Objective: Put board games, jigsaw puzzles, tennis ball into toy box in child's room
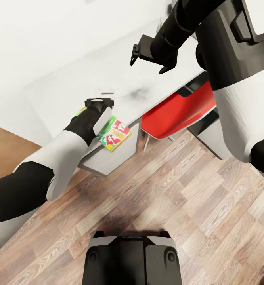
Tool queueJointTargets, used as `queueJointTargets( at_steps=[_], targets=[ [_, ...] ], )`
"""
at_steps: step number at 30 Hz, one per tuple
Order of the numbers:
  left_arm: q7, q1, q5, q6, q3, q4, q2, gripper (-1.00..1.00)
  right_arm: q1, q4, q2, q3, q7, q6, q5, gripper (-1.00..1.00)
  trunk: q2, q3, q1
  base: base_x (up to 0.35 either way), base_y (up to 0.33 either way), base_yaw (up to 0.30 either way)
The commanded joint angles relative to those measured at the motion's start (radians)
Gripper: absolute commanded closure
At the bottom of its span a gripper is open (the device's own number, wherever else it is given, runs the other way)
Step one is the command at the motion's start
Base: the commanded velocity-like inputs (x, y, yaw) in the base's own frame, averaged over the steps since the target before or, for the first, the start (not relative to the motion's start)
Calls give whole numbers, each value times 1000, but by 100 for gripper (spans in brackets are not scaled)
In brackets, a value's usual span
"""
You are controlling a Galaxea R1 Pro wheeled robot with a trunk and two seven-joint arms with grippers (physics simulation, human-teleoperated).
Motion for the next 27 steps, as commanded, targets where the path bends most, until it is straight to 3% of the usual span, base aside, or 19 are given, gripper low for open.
queueJointTargets(
  at_steps=[1, 23, 24, 27],
  targets=[
    [6, 0, 16, 3, -2, 0, 0, -100, -1, 0, 0, 1, -10, 10, -9, -100, -1, -1, 0, -104, -1, 0],
    [9, 0, 18, -3, 3, -4, 0, -100, -1, 0, 0, 1, -7, 11, -9, -100, -1, -1, 0, -51, 0, 0],
    [10, 0, 18, -6, 9, -8, 0, -100, -1, 0, 0, 1, -7, 12, -10, -100, -1, -1, 0, -12, 0, 0],
    [27, 0, 18, -11, 92, -26, 0, -100, -1, -1, 0, 2, -8, 12, -11, -100, -1, -1, 0, -4, 0, 0]
  ],
)
